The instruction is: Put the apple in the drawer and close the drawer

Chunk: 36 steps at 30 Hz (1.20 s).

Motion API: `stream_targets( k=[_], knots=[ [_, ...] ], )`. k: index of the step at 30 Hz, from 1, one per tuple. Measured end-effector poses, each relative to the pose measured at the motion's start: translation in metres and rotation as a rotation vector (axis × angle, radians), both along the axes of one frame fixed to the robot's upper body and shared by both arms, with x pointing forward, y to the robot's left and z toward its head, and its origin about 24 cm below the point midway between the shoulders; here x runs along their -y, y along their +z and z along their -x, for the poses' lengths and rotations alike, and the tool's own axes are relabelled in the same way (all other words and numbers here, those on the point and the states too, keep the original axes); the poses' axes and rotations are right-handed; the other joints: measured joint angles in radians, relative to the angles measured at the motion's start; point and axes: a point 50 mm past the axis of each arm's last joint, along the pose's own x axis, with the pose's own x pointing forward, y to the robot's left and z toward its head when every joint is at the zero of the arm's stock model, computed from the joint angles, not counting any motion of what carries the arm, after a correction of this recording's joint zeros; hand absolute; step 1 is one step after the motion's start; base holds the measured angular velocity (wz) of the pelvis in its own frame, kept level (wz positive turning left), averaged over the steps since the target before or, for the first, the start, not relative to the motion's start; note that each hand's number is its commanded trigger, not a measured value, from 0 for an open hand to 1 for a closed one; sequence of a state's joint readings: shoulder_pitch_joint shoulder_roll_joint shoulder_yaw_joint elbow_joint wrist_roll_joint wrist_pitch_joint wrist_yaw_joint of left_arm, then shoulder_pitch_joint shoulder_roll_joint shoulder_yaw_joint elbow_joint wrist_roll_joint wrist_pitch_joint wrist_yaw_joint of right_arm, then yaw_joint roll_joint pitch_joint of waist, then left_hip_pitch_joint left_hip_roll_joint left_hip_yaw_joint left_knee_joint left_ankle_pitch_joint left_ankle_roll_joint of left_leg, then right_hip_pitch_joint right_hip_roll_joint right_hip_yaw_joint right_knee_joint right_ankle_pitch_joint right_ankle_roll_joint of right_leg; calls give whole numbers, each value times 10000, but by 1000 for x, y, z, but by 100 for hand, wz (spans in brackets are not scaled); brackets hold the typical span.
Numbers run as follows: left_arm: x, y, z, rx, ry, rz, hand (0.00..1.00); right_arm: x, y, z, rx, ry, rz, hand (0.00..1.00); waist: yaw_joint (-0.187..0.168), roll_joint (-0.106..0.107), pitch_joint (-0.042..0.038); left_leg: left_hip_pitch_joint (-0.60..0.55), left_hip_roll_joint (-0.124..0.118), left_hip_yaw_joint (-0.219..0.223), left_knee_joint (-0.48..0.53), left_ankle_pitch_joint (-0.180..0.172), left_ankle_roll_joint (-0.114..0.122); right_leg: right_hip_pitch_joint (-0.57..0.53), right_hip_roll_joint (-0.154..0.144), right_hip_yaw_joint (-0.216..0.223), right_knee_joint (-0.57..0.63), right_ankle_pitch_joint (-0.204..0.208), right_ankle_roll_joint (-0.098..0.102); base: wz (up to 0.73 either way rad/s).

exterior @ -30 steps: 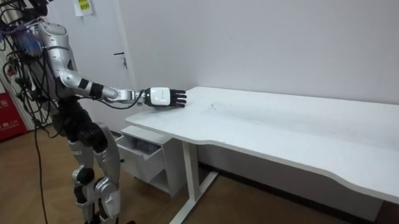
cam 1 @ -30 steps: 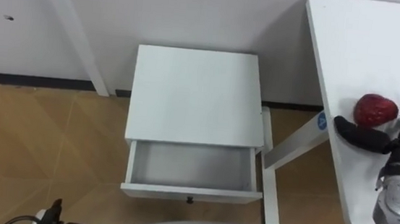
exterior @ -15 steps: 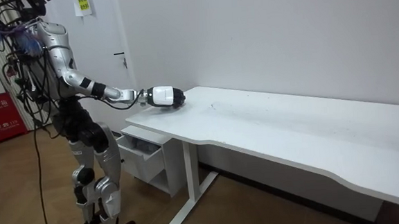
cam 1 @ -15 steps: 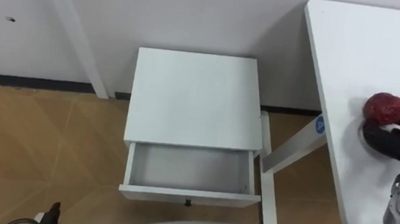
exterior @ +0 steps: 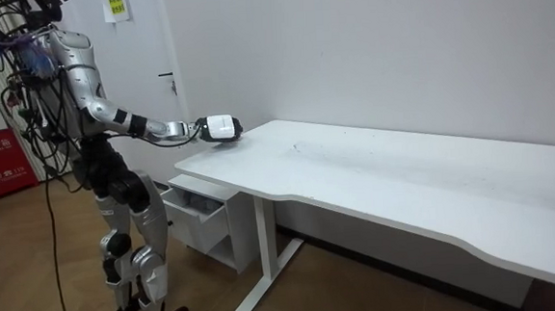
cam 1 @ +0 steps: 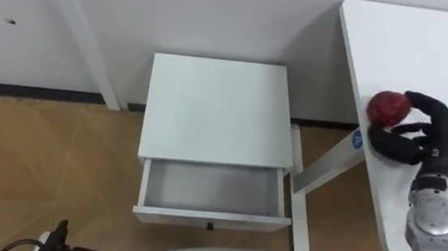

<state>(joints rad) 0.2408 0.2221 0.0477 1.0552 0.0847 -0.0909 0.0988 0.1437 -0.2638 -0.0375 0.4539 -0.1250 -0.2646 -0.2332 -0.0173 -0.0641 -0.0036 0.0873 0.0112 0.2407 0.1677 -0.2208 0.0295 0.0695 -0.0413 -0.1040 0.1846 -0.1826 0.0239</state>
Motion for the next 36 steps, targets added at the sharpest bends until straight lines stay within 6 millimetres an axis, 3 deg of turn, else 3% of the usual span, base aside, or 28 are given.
stream_targets(
  k=[3, 7, 11, 14, 18, 24, 33, 36],
  knots=[
    [4, -1, -5, -16, -427, 55, 0, -25, -1, -8, -306, 1475, 128, 100, 239, 38, 11, -212, 14, -52, 79, 4, -4, -86, -1, -58, -1, 13, -18, 5],
    [9, -2, -16, 216, -529, 262, 0, -49, -15, -2, -1491, 3072, 122, 100, 550, 99, 61, -503, -36, -344, 221, 9, -1, -319, -39, -326, -4, 13, -18, 22],
    [12, -2, -20, 315, -578, 405, 0, -70, -14, -3, -1693, 4364, 343, 100, 836, 312, 122, -687, -61, -558, 263, 21, -1, -372, -70, -560, -27, 13, -17, 13],
    [12, -2, -21, 314, -627, 415, 0, -84, -11, -5, -1597, 5122, 389, 100, 1050, 165, 44, -715, -68, -648, 220, 26, -10, -337, -67, -721, -182, 13, -17, 11],
    [16, -3, -22, 241, -951, 496, 0, -91, -18, 2, -2166, 5650, 370, 100, 1053, 23, -8, -716, -92, -994, 208, 28, -13, -229, -69, -911, -176, 13, -18, 22],
    [17, -3, -21, 205, -1016, 477, 0, -96, -24, 6, -2626, 6146, 617, 100, 1066, 5, 96, -700, -117, -1065, 175, 28, -13, -165, -78, -940, -189, 13, -18, 2],
    [16, -5, -15, -53, -1077, 452, 0, -96, -31, 11, -3093, 6490, 999, 100, 1048, 62, 130, -927, -171, -1279, 232, 29, -11, -170, -95, -1006, -351, 13, -17, 6],
    [16, -4, -16, -14, -1043, 404, 0, -90, -44, 19, -3810, 6411, 1136, 100, 1074, 79, 134, -946, -181, -1348, 279, 29, -10, -172, -108, -1032, -349, 13, -17, 8]
  ],
)
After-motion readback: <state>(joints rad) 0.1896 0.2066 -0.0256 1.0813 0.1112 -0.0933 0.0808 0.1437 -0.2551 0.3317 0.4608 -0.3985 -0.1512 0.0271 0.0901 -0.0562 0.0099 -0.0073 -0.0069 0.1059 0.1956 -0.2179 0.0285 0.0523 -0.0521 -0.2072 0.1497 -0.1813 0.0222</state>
